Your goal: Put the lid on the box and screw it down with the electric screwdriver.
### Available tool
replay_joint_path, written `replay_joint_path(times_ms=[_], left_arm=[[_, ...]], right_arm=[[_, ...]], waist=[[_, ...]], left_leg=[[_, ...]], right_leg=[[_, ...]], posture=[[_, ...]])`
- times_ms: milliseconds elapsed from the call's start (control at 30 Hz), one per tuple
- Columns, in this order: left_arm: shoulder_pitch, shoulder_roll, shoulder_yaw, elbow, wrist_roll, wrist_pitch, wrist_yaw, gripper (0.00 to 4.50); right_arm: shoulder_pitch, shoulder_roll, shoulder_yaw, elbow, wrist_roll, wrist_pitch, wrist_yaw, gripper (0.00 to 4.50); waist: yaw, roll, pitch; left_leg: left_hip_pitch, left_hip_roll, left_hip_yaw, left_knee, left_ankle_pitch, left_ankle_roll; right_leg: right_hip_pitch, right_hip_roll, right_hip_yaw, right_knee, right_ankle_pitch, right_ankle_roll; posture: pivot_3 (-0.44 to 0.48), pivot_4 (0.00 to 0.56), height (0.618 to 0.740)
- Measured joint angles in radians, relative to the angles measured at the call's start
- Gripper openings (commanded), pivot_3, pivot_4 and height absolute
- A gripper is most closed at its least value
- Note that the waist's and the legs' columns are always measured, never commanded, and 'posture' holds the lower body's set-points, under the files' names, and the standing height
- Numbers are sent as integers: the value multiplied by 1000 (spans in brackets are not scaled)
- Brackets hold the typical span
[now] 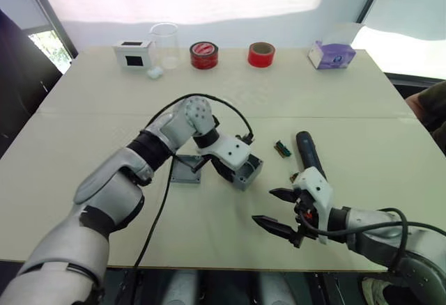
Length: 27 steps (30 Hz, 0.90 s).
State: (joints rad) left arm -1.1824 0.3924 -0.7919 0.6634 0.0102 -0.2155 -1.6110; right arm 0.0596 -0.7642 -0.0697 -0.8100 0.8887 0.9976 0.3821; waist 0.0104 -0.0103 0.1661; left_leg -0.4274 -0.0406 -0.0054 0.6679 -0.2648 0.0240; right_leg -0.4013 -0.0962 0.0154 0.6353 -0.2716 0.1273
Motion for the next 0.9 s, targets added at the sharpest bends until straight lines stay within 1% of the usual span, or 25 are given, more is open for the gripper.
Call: replay_joint_path(times_ms=[33, 100, 133, 167, 267, 333, 400, 433, 467, 500, 567, 600, 667, 700, 767, 833, 867, 900], left_arm=[[0, 1, -10, 4, 1, -10, 0, 48], [0, 1, -17, 17, 5, -28, 0, 659], [0, 1, -17, 20, 5, -32, 0, 763], [1, 2, -14, 21, 14, -28, 0, 1246], [2, 13, -4, -12, 29, 24, 0, 1246], [-1, 92, 5, -117, -18, 125, 0, 1246], [-14, 195, 34, -211, -104, 241, 0, 1246], [-21, 244, 66, -261, -147, 327, 0, 1246], [-29, 271, 98, -290, -176, 381, 0, 1246], [-30, 294, 145, -330, -198, 475, 9, 1246], [-28, 322, 220, -376, -210, 639, 60, 1246], [-19, 339, 249, -402, -205, 738, 108, 1246], [8, 348, 288, -432, -180, 982, 229, 1246], [20, 349, 296, -441, -172, 1069, 267, 1246], [51, 341, 312, -467, -168, 1317, 363, 1246], [65, 311, 356, -490, -176, 1506, 434, 1246], [79, 302, 386, -528, -182, 1610, 481, 1246], [91, 298, 397, -562, -186, 1676, 521, 1246]], right_arm=[[1, 0, -6, -3, 1, 0, -5, 4500], [1, 0, -15, -9, 2, 0, -15, 4500], [0, 0, -15, -10, 2, 0, -16, 4500], [-1, 0, -15, -10, 4, 1, -16, 4500], [-13, -5, -16, -10, 11, 2, -8, 4500], [-19, -41, -21, -10, 21, 2, 25, 4500], [-21, -73, -40, -8, 30, 3, 61, 4500], [-27, -90, -50, -5, 39, 2, 85, 4500], [-31, -102, -60, -5, 44, 1, 100, 4500], [-56, -113, -60, 2, 57, 1, 121, 4500], [-117, -121, -65, 9, 75, -5, 150, 4500], [-148, -122, -58, 11, 77, -6, 160, 4500], [-207, -121, -39, 13, 76, -9, 173, 4500], [-227, -121, -24, 13, 74, -9, 177, 4500], [-272, -121, 20, 14, 62, -9, 185, 4500], [-312, -121, 58, 18, 44, -9, 193, 4500], [-354, -127, 96, 21, 20, -8, 205, 4500], [-390, -139, 122, 21, 3, -9, 218, 4500]], waist=[[0, 0, 0], [2, 0, 0], [3, 0, 0], [3, 0, 0], [1, 0, 0], [-4, 0, 0], [-12, 0, 0], [-15, 0, 0], [-18, 0, 0], [-18, 0, 0], [-21, 0, 0], [-22, 0, 0], [-21, 0, 0], [-21, 0, 0], [-21, -1, 1], [-20, -2, 1], [-23, -2, 2], [-24, -2, 2]], left_leg=[[0, 0, 0, 0, 0, 0], [0, 0, 0, 0, 0, 0], [0, 0, 0, 0, 0, 0], [0, 0, 0, 0, 0, 0], [0, 0, 0, 0, 0, 0], [0, 0, 0, 0, 0, 0], [0, 1, 0, 0, 0, 0], [0, 1, 0, 0, 0, 0], [0, 1, -1, 0, 0, 0], [0, 1, -1, 0, 0, 0], [1, 1, -1, 1, 0, 0], [2, 1, -1, 1, 0, 0], [2, 0, -2, 1, 0, 0], [2, 0, -2, 1, 0, 0], [1, 0, -2, 2, 0, 0], [-1, -1, -2, 3, 0, 0], [-1, -1, -2, 3, 0, 0], [-1, -1, -1, 3, 0, 0]], right_leg=[[0, 0, 0, 0, 0, 0], [0, 0, 0, 0, 0, 0], [0, 0, 0, 0, 0, 0], [0, 0, 0, 0, 0, 0], [0, 0, 0, 0, 0, 0], [-1, 0, 1, 1, 0, 0], [-2, 1, 1, 2, 0, 0], [-2, 1, 1, 2, 0, 0], [-1, 1, 0, 2, 0, 0], [0, 1, 0, 2, 0, 0], [0, 1, 0, 3, 0, 0], [1, 1, 0, 3, -1, 1], [2, 2, 0, 4, -2, 2], [1, 2, 0, 5, -2, 3], [-1, 1, 1, 11, -2, 3], [-2, 1, 1, 12, -2, 3], [-3, 1, 1, 12, -2, 3], [-3, 1, 2, 12, -2, 3]], posture=[[0, 150, 740], [0, 150, 740], [0, 150, 740], [0, 150, 740], [0, 150, 740], [0, 150, 740], [0, 150, 740], [0, 150, 740], [0, 150, 740], [0, 150, 740], [0, 150, 740], [0, 150, 740], [0, 150, 740], [0, 150, 740], [0, 150, 740], [0, 150, 740], [0, 150, 740], [0, 150, 740]])
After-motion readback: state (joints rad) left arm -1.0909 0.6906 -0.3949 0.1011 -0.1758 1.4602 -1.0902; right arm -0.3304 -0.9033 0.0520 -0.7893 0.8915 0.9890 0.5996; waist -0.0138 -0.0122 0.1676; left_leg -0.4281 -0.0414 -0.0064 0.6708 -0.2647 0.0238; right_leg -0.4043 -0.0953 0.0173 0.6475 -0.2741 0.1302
